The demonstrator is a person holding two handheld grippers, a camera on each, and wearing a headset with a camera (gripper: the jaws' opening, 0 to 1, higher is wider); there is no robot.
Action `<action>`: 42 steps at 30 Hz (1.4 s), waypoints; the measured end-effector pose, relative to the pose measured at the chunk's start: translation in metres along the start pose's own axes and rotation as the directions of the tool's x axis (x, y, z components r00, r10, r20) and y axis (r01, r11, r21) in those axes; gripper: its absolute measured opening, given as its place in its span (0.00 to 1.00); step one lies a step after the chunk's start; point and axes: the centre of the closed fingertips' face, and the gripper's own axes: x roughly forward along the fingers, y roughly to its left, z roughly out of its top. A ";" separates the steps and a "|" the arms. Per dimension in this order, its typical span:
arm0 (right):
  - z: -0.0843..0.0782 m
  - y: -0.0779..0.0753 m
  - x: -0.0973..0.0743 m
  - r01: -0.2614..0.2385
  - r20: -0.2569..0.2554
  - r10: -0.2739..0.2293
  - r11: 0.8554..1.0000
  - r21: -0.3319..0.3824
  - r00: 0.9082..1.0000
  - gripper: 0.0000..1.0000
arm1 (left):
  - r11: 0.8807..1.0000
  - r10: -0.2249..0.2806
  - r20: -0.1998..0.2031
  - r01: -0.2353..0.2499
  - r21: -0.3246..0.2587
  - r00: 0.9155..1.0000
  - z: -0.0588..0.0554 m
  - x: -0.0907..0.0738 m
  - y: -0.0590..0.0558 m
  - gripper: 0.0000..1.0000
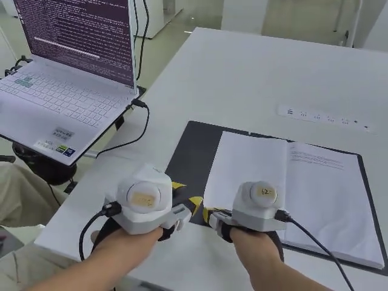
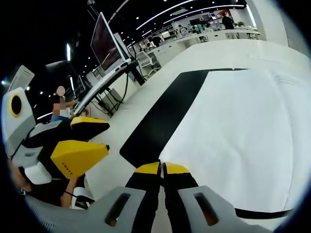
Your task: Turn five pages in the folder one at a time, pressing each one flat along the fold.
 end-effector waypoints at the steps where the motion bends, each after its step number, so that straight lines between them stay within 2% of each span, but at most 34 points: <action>1: 0.000 0.000 0.001 -0.002 0.002 0.002 1.000 0.000 1.000 0.00 | 1.000 0.000 0.000 0.000 -0.001 1.000 0.000 0.001 0.000 0.22; 10: -0.003 0.008 0.000 -0.050 0.013 0.049 0.999 0.020 0.999 0.06 | 1.000 0.005 -0.024 -0.005 -0.013 1.000 -0.006 0.015 0.000 0.21; 12: -0.001 0.010 -0.004 -0.065 0.032 0.064 0.998 0.015 0.997 0.07 | 1.000 -0.001 -0.034 0.001 -0.016 0.999 -0.008 0.019 -0.002 0.19; 15: 0.000 0.008 -0.021 -0.087 0.062 0.088 0.996 -0.014 0.994 0.08 | 1.000 -0.003 -0.027 0.002 -0.024 1.000 -0.006 0.025 -0.006 0.18; 17: 0.001 0.000 -0.031 -0.074 0.077 0.076 0.997 -0.030 0.994 0.08 | 1.000 -0.003 -0.026 0.002 -0.023 1.000 -0.006 0.030 -0.008 0.19; 18: 0.004 -0.005 -0.038 -0.072 0.104 0.074 0.997 -0.026 0.992 0.08 | 1.000 -0.009 -0.033 0.008 -0.021 0.999 -0.008 0.034 -0.010 0.18; 20: 0.008 -0.019 -0.049 -0.051 0.125 0.053 0.999 -0.014 0.991 0.08 | 1.000 -0.016 -0.041 0.016 -0.015 0.999 -0.011 0.039 -0.017 0.18; 25: 0.014 -0.053 -0.065 0.005 0.148 -0.008 1.000 0.016 0.989 0.06 | 0.999 -0.034 -0.090 0.036 0.030 0.995 -0.033 0.057 -0.030 0.16; 28: 0.020 -0.067 -0.070 0.023 0.157 -0.026 0.999 0.025 0.987 0.06 | 0.999 -0.029 -0.128 0.034 0.038 0.991 -0.048 0.061 -0.032 0.14; 32: 0.031 -0.079 -0.075 0.038 0.170 -0.041 0.999 0.022 0.985 0.06 | 0.998 -0.018 -0.143 0.026 0.054 0.990 -0.057 0.063 -0.031 0.15; 34: 0.037 -0.088 -0.074 0.042 0.177 -0.046 0.999 0.026 0.983 0.05 | 0.999 -0.014 -0.151 0.021 0.043 0.988 -0.061 0.064 -0.029 0.14; 35: 0.041 -0.092 -0.075 0.050 0.180 -0.054 0.998 0.026 0.982 0.05 | 0.998 -0.006 -0.114 0.013 0.055 0.993 -0.056 0.064 -0.028 0.13; 36: 0.044 -0.096 -0.075 0.052 0.184 -0.057 0.998 0.030 0.981 0.05 | 0.999 -0.003 -0.131 0.009 0.044 0.991 -0.059 0.062 -0.029 0.12; 40: 0.056 -0.112 -0.071 0.057 0.188 -0.063 0.998 0.038 0.980 0.04 | 0.999 0.007 -0.105 -0.001 0.054 0.994 -0.062 0.062 -0.028 0.12; 42: 0.061 -0.122 -0.068 0.064 0.184 -0.071 0.997 0.043 0.980 0.03 | 1.000 0.013 -0.086 -0.011 0.027 0.996 -0.061 0.062 -0.026 0.12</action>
